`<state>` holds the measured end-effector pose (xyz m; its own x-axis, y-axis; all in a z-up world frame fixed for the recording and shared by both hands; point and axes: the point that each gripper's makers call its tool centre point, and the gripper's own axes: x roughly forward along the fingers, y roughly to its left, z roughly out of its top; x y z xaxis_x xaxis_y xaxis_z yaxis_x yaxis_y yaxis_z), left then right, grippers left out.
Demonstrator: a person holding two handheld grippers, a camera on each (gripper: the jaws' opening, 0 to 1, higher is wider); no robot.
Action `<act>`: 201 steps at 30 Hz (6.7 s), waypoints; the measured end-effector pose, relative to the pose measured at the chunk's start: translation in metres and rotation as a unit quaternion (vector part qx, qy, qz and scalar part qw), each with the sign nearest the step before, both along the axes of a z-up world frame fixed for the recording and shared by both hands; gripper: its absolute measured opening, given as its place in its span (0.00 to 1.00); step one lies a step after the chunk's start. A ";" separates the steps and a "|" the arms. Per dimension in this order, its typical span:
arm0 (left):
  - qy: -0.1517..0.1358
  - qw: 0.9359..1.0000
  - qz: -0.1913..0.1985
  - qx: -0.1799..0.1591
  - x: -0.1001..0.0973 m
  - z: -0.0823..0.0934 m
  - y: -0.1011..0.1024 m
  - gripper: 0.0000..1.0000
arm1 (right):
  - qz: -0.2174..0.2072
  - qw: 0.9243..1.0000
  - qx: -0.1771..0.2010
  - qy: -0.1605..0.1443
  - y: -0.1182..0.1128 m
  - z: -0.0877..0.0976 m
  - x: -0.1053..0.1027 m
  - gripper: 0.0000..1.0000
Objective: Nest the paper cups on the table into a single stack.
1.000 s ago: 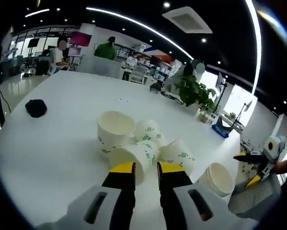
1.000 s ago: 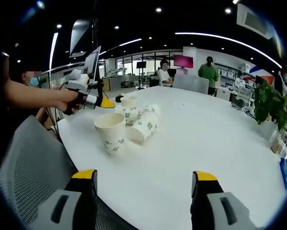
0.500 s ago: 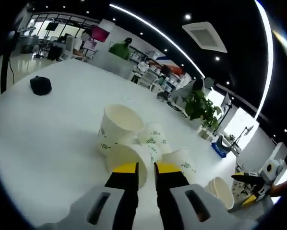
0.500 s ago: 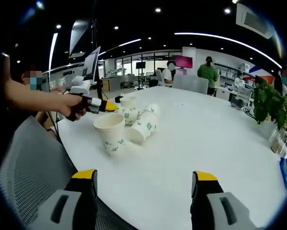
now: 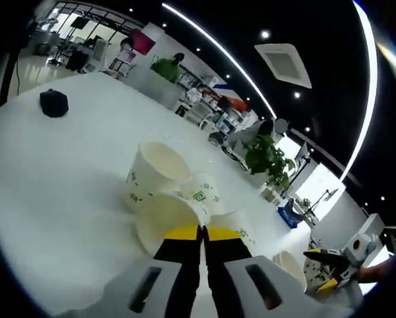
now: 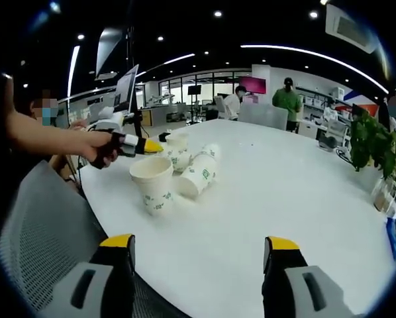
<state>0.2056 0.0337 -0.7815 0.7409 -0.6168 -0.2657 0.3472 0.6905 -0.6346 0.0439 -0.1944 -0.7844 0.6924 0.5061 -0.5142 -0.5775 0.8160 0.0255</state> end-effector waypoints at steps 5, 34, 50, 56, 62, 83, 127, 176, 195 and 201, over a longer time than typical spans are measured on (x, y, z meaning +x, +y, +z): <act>-0.005 1.000 -0.003 0.001 -0.005 0.006 0.002 0.00 | 0.000 1.000 0.000 -0.001 0.000 0.000 0.000 0.80; -0.068 0.993 -0.038 0.085 -0.022 0.076 0.018 0.00 | 0.010 1.000 0.000 -0.018 0.004 0.005 0.001 0.87; -0.078 0.988 -0.078 0.109 -0.037 0.105 0.005 0.00 | 0.015 1.000 0.003 -0.021 0.005 0.006 0.000 0.90; -0.087 0.984 -0.100 0.122 -0.046 0.116 -0.006 0.00 | 0.015 1.000 0.002 -0.024 0.006 0.007 0.001 0.92; -0.093 0.979 -0.119 0.134 -0.051 0.123 -0.012 0.00 | 0.015 0.999 0.001 -0.029 0.005 0.008 0.002 0.95; -0.112 0.958 -0.199 0.170 -0.078 0.144 -0.037 0.00 | 0.013 0.999 0.002 -0.029 0.005 0.007 0.002 0.96; -0.114 0.908 -0.312 0.256 -0.119 0.121 -0.072 0.00 | 0.015 1.000 0.008 -0.019 0.006 0.006 0.000 0.95; -0.096 0.821 -0.401 0.395 -0.131 0.061 -0.092 0.00 | 0.016 1.000 0.008 -0.006 0.007 0.003 -0.002 0.91; -0.075 0.797 -0.442 0.404 -0.140 0.029 -0.104 0.00 | 0.015 1.000 0.005 -0.002 0.007 0.001 -0.003 0.90; -0.062 0.805 -0.450 0.382 -0.142 0.022 -0.111 0.00 | 0.013 1.000 0.005 -0.002 0.006 0.001 -0.002 0.90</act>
